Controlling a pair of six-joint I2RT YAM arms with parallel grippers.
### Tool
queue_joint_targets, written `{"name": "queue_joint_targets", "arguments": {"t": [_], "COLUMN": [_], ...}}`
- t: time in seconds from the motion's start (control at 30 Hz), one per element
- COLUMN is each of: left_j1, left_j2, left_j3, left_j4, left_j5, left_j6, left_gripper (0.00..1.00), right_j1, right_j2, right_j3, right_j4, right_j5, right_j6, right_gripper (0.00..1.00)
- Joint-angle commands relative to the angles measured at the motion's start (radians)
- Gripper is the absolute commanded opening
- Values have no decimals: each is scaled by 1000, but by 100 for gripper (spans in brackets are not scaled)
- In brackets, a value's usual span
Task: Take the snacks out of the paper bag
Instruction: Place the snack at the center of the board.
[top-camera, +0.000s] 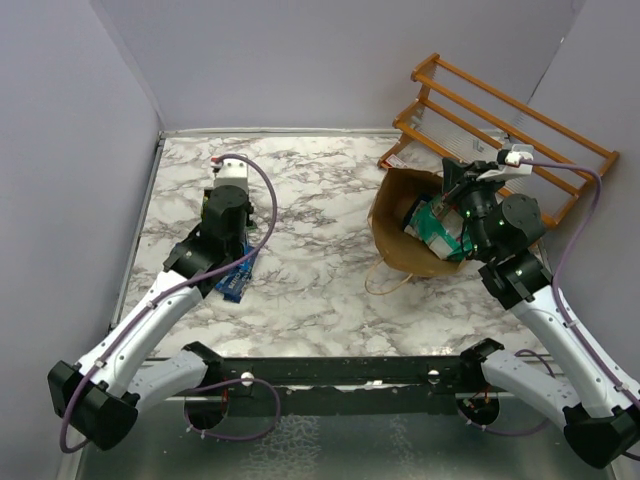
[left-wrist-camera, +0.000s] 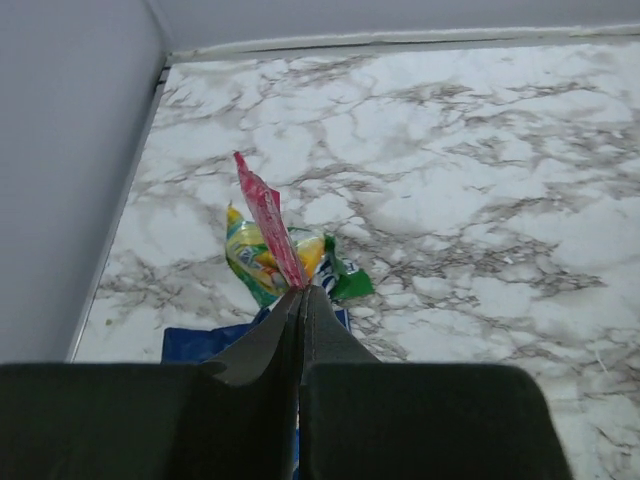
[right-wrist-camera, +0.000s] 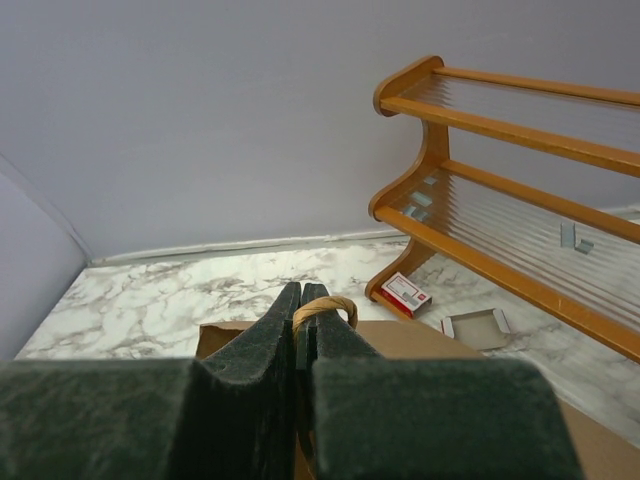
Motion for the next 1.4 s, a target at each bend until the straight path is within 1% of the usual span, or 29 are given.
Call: {"name": "queue_joint_targets", "arguments": {"t": [0.0, 0.07, 0.2, 0.3, 0.4, 0.47, 0.53, 0.63, 0.7, 0.73, 0.87, 0.93, 1.0, 1.07, 1.1, 1.17, 1.23, 1.3, 1.37], "left_j1": [135, 193, 270, 285, 292, 294, 298, 314, 324, 326, 330, 329, 329, 329, 329, 326, 304, 266, 218], "left_j2": [4, 4, 1, 9, 39, 76, 117, 165, 175, 173, 142, 106, 53, -10, -38, -92, -129, -147, -150], "left_j3": [-25, -40, -91, -145, -194, -187, -170, -143, -131, -126, -107, -117, -138, -168, -189, -233, -272, -285, -272], "left_j4": [-49, -57, -43, -9, 43, 33, 14, -25, -38, -40, -35, -14, 21, 87, 133, 244, 361, 424, 422], "left_j5": [34, 12, -36, -35, 33, 93, 129, 122, 130, 154, 285, 344, 442, 587, 683, 864, 988, 1033, 1030], "left_j6": [-67, -74, -79, -78, -54, -57, -59, -87, -112, -120, -133, -167, -192, -206, -213, -246, -311, -339, -329], "left_gripper": [0, 0, 0, 0, 0, 0, 9, 34, 45, 47, 53, 55, 58, 66, 68, 66, 66, 67, 67], "right_j1": [2, 2, 2, 2, 2, 2, 2, 2, 2, 2, 2, 2, 2, 2, 2, 2, 2, 2, 2], "right_j2": [-16, -20, -24, -25, -26, -27, -31, -42, -51, -56, -80, -91, -104, -117, -123, -130, -130, -123, -117], "right_j3": [20, 16, 6, 5, -1, -3, -6, -13, -16, -15, -20, -26, -33, -45, -49, -55, -57, -54, -51], "right_j4": [14, 14, 24, 27, 31, 33, 33, 33, 29, 25, 10, 8, 4, 2, 1, -2, -6, -10, -12], "right_j5": [-1, -3, -3, -6, -10, -12, -16, -28, -47, -62, -122, -155, -190, -228, -245, -274, -289, -302, -310], "right_j6": [-14, -17, -22, -21, -21, -21, -19, -17, -16, -17, -29, -37, -42, -45, -45, -44, -38, -31, -23], "right_gripper": [2, 2, 2, 2, 2, 2, 2, 2, 2, 2, 2, 2, 2, 2, 2, 2, 2, 2, 2]}}
